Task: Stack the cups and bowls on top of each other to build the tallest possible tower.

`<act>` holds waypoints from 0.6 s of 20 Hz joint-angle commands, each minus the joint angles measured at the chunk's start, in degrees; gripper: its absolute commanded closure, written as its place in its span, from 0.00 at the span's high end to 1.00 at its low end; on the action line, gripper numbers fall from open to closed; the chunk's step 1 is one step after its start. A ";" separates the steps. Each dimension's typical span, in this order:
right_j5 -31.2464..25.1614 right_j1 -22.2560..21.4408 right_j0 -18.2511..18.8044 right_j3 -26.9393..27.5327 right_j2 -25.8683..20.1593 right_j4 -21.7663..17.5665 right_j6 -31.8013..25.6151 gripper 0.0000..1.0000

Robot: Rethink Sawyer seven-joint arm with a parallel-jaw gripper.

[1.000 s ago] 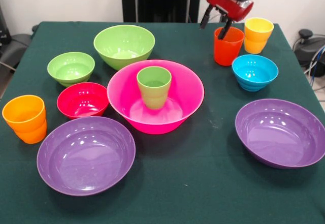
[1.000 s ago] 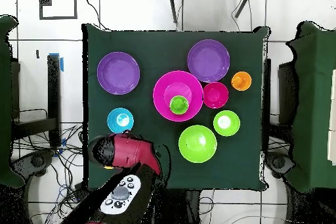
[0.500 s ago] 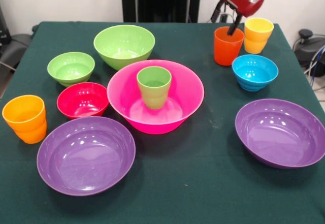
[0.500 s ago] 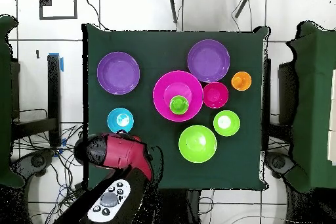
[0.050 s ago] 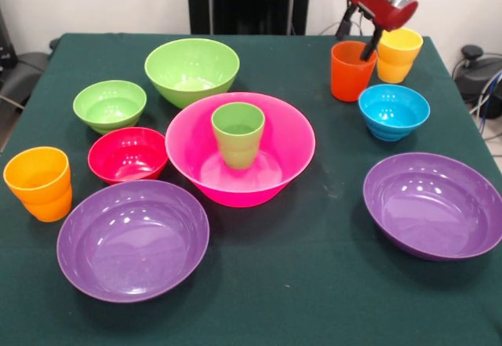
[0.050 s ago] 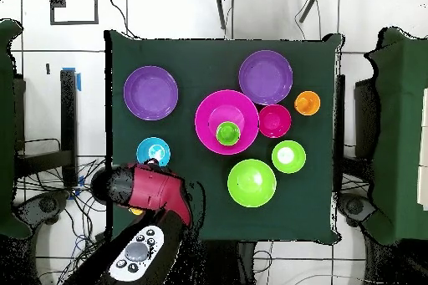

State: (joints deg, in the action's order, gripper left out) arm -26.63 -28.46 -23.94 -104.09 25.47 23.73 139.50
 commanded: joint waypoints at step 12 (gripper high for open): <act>2.96 5.57 -1.82 6.14 -3.97 4.15 13.43 1.00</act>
State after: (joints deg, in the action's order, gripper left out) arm -26.63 -28.28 -25.58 -101.67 25.50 25.79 140.65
